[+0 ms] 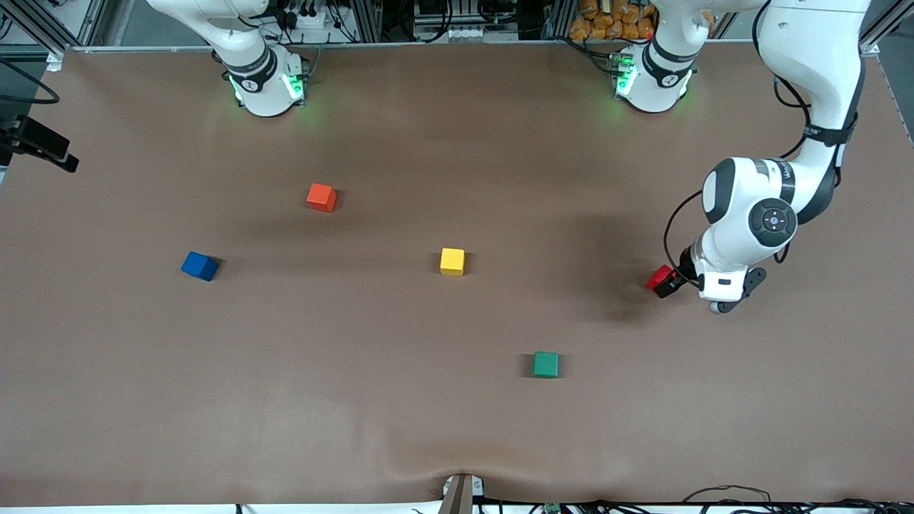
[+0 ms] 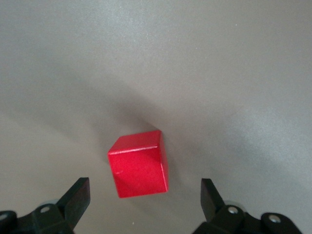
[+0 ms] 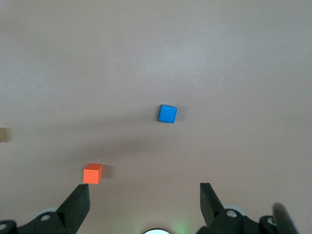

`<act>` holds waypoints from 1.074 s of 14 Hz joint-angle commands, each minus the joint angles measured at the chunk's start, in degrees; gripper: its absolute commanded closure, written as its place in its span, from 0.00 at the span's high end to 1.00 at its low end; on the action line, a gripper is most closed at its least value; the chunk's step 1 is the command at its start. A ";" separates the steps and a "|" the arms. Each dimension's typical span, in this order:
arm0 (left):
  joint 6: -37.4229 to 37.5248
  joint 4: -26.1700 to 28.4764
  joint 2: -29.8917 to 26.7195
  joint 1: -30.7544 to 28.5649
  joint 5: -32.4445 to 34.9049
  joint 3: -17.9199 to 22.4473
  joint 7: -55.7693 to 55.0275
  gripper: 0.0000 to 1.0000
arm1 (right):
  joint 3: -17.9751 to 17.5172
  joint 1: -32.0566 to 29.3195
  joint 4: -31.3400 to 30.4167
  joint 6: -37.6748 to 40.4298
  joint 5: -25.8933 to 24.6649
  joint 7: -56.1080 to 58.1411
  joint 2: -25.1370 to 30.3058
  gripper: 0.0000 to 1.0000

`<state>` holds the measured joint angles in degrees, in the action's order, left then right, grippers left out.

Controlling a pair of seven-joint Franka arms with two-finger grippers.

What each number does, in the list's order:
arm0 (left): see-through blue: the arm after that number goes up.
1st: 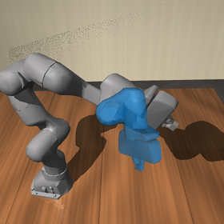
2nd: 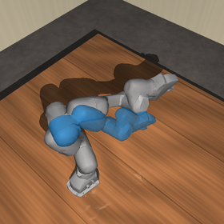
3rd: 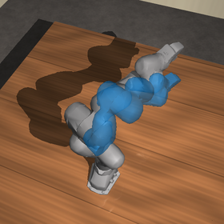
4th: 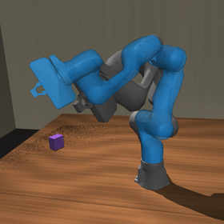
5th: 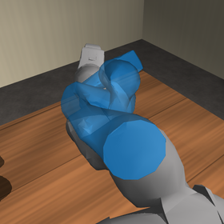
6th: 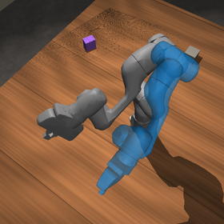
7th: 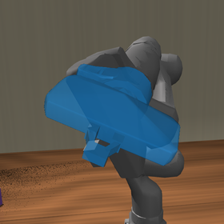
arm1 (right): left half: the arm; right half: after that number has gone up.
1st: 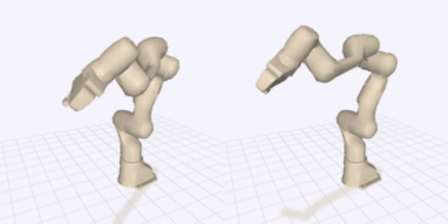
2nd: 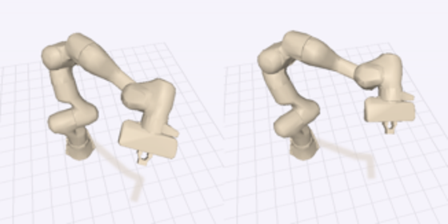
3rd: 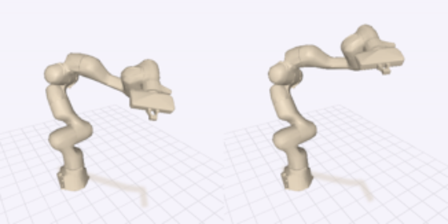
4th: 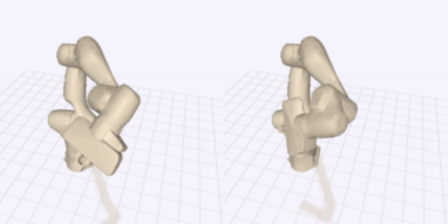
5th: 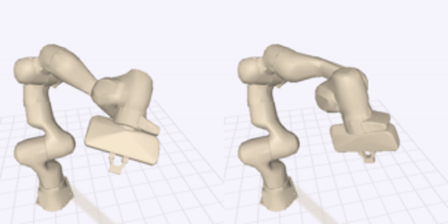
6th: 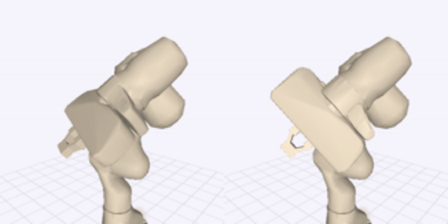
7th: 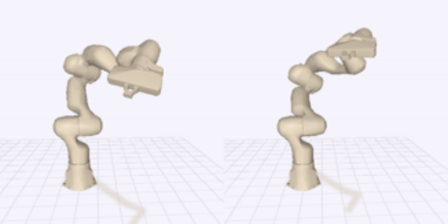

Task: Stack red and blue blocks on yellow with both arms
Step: 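Close the left gripper on the red cube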

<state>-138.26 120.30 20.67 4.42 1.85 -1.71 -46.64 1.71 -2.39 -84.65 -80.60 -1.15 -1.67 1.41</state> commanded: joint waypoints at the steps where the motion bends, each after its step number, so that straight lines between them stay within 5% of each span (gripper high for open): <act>1: -2.62 -0.06 1.12 0.06 -0.35 0.13 -0.91 1.00 | -0.48 -0.77 0.72 0.45 0.01 -0.53 -0.26 1.00; 15: -5.18 0.29 3.33 -0.12 -0.35 0.22 -5.48 1.00 | -0.48 -0.77 0.72 0.45 0.01 -0.53 -0.26 1.00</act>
<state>-142.65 120.30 24.21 4.07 1.85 -1.47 -50.04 1.72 -2.41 -84.65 -80.60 -1.15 -1.67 1.39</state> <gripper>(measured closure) 0.000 0.000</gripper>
